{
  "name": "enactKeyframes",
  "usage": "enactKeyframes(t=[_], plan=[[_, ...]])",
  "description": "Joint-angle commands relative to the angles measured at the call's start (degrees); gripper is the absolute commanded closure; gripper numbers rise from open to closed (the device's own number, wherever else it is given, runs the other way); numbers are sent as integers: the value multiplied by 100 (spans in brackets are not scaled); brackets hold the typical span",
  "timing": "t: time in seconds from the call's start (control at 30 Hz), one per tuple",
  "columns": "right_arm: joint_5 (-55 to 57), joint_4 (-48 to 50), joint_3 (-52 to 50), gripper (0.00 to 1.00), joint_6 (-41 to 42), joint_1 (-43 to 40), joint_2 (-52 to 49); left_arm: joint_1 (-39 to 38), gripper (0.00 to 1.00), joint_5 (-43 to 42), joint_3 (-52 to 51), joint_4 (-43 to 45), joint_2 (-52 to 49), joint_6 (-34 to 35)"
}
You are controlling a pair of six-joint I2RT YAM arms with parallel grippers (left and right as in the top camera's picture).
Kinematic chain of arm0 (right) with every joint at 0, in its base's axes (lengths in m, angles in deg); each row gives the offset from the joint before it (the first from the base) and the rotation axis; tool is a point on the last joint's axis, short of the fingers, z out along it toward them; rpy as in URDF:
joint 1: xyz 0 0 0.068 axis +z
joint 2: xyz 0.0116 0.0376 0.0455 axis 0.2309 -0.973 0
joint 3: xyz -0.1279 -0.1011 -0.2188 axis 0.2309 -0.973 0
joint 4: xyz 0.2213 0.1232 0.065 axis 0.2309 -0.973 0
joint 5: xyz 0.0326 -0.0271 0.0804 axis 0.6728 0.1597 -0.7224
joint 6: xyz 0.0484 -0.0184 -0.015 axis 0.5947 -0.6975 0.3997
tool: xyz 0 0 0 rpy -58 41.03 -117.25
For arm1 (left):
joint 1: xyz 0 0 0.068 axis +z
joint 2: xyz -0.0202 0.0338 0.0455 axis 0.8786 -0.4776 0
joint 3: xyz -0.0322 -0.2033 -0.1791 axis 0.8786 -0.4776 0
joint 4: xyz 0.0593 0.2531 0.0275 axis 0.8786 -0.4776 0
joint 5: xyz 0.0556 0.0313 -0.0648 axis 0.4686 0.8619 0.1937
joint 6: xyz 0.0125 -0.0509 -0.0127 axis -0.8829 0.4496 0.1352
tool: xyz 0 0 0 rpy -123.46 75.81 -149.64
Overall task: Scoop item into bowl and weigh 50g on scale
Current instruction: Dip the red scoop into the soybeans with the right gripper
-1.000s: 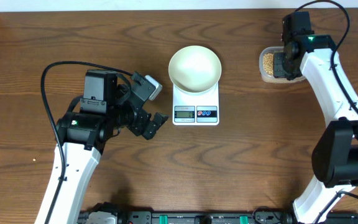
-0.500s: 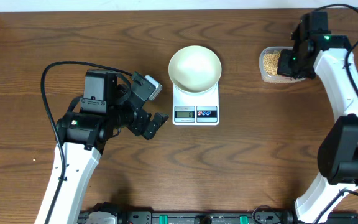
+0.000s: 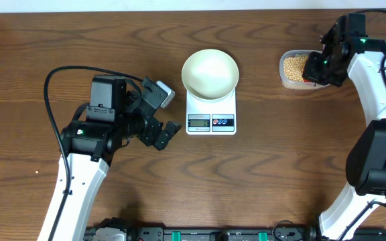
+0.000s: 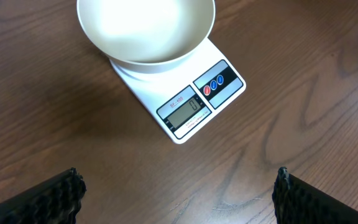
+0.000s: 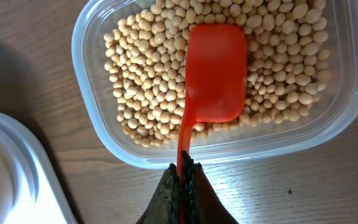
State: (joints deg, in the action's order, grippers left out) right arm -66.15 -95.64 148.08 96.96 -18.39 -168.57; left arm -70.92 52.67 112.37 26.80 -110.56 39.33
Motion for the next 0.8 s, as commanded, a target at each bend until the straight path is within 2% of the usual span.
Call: enactKeyframes(t=[0.0, 0.37, 0.77], plan=[[-267, -31, 31, 99, 205, -9, -186, -11, 1, 50, 138, 0, -31, -101], [-529, -13, 31, 99, 538, -85, -186, -11, 1, 50, 138, 0, -31, -101], [-1080, -31, 31, 99, 407, -763, -186, -11, 2, 50, 138, 0, -31, -101]])
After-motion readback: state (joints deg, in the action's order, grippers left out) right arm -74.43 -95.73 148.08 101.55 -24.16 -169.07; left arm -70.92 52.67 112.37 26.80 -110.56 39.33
